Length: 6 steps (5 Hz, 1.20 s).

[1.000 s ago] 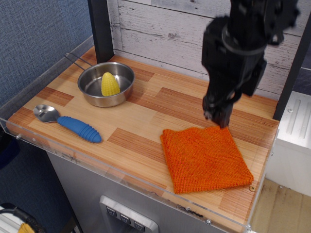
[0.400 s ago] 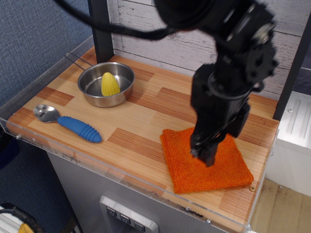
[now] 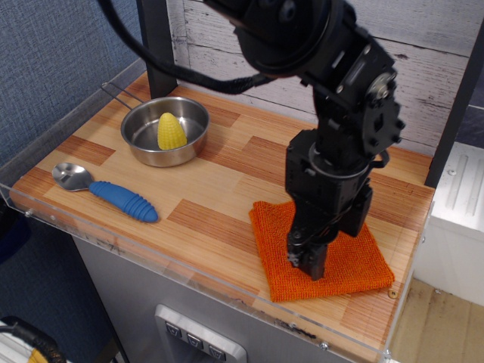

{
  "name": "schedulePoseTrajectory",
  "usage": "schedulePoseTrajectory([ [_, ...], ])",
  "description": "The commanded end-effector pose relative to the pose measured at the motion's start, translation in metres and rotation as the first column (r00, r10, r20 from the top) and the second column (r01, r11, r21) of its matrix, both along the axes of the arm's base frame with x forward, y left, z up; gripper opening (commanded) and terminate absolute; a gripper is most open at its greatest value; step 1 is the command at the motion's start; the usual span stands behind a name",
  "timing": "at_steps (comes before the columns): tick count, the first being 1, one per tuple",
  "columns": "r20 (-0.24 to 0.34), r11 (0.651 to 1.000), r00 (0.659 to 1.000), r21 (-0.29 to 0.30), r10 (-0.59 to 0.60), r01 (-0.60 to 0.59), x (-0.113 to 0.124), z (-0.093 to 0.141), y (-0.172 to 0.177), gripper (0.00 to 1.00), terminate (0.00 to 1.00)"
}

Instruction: Place the orange cloth directly right of the silver pan.

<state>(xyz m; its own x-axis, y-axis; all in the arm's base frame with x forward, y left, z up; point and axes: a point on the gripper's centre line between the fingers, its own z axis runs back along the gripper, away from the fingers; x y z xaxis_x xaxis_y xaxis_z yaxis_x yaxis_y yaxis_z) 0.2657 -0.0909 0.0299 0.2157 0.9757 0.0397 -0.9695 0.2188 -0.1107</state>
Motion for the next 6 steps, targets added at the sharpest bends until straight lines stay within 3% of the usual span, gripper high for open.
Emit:
schedulePoseTrajectory([
  [1, 0.023, 1.000, 1.000, 0.011, -0.001, 0.001, 0.015, -0.003, -0.001, 1.00, 0.00],
  [4, 0.021, 0.999, 0.999, 0.040, 0.027, -0.028, 0.028, -0.013, 0.006, 1.00, 0.00],
  [6, 0.040, 0.996, 0.996, 0.048, 0.077, -0.079, 0.053, -0.006, 0.028, 1.00, 0.00],
])
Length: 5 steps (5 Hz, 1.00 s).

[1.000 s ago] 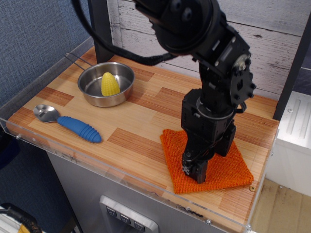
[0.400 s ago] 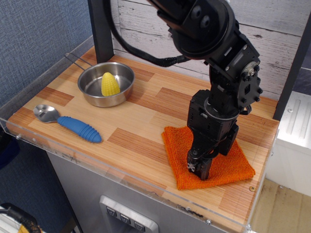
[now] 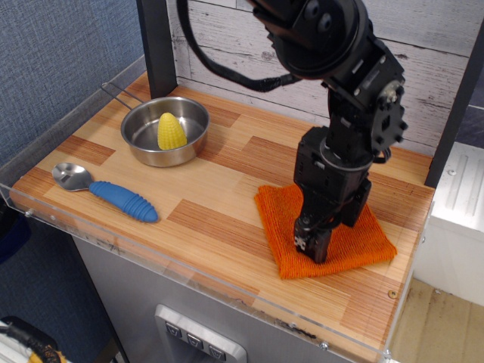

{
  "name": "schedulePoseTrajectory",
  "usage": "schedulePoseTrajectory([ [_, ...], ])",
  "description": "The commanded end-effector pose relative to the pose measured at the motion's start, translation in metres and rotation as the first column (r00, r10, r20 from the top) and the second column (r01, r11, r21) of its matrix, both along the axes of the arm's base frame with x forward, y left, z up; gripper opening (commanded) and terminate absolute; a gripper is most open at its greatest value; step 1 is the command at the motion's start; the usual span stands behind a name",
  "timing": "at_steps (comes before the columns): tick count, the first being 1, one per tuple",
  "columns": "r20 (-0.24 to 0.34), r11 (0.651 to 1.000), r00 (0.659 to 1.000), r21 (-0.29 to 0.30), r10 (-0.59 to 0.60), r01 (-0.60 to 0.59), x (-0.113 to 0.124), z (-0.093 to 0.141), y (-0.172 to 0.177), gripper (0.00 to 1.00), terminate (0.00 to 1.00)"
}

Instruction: Place the orange cloth directly right of the silver pan.

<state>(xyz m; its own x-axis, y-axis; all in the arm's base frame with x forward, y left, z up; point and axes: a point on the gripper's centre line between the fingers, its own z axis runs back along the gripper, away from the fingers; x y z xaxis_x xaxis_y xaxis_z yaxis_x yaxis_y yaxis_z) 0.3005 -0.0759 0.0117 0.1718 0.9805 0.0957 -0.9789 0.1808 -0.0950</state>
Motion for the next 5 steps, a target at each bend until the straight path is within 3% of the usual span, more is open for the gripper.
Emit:
schedulePoseTrajectory([
  [1, 0.056, 0.998, 0.997, 0.002, 0.059, -0.059, 0.031, 0.013, 0.030, 1.00, 0.00],
  [5, 0.089, 0.983, 0.981, 0.052, 0.172, -0.177, 0.078, 0.012, 0.089, 1.00, 0.00],
])
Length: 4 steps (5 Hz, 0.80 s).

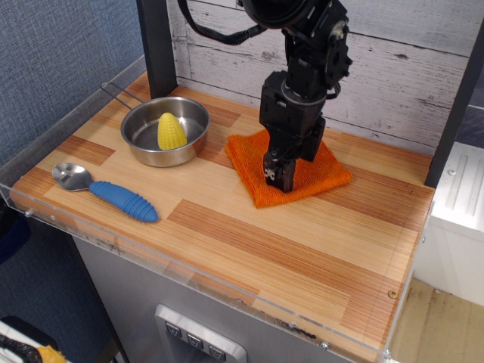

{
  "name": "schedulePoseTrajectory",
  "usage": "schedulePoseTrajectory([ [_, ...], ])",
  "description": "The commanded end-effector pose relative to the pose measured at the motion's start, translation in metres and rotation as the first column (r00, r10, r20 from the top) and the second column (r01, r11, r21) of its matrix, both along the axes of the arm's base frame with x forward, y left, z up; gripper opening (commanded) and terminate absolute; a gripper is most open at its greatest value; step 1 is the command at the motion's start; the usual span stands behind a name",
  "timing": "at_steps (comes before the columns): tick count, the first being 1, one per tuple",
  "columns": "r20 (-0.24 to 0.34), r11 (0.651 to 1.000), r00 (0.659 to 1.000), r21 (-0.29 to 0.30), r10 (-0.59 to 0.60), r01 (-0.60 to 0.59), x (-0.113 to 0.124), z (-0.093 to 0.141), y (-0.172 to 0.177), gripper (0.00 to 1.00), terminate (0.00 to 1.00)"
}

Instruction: Place the orange cloth directly right of the silver pan.

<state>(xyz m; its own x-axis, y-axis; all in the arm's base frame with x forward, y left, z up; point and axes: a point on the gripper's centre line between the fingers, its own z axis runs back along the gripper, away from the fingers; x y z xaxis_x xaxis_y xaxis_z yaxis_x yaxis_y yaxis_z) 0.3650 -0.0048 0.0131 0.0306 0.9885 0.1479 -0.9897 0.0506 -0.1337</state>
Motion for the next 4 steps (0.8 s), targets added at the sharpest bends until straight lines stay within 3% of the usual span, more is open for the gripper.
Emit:
schedulePoseTrajectory([
  [1, 0.060, 0.998, 0.996, 0.018, 0.060, -0.062, 0.023, 0.016, 0.029, 1.00, 0.00],
  [3, 0.046, 0.999, 0.998, -0.006, 0.040, -0.040, 0.017, 0.028, 0.024, 1.00, 0.00],
  [4, 0.070, 0.997, 0.996, -0.055, 0.049, -0.045, 0.017, 0.043, 0.019, 1.00, 0.00],
])
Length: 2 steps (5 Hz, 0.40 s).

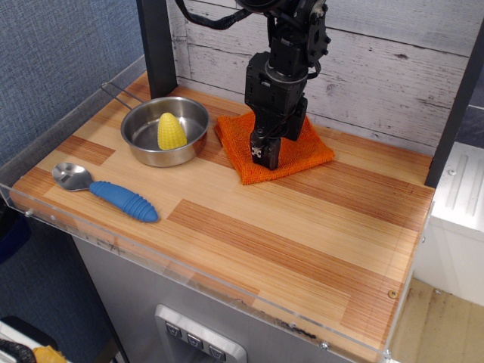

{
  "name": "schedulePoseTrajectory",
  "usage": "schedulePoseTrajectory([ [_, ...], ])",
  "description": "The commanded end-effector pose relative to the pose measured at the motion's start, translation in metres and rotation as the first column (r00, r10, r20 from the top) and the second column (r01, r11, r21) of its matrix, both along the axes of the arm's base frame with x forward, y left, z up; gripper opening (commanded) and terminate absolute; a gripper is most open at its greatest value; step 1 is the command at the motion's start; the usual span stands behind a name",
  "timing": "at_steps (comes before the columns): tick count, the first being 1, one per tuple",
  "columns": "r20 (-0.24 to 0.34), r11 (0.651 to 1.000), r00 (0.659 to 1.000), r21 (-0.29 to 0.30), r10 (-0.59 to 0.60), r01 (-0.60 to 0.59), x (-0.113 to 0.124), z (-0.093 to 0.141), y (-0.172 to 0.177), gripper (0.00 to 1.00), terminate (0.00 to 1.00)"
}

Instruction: Place the orange cloth directly right of the silver pan.

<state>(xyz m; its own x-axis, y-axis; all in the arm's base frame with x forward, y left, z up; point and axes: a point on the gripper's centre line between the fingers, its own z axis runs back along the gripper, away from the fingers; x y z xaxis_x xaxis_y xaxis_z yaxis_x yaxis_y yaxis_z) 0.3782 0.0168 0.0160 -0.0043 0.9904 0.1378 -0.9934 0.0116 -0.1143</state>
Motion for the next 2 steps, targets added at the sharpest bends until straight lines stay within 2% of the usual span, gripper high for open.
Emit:
schedulePoseTrajectory([
  [1, 0.109, 0.997, 0.994, -0.076, 0.013, -0.004, 0.008, 0.059, -0.007, 1.00, 0.00],
  [2, 0.151, 0.997, 0.988, -0.072, 0.016, -0.005, 0.013, 0.084, -0.010, 1.00, 0.00],
])
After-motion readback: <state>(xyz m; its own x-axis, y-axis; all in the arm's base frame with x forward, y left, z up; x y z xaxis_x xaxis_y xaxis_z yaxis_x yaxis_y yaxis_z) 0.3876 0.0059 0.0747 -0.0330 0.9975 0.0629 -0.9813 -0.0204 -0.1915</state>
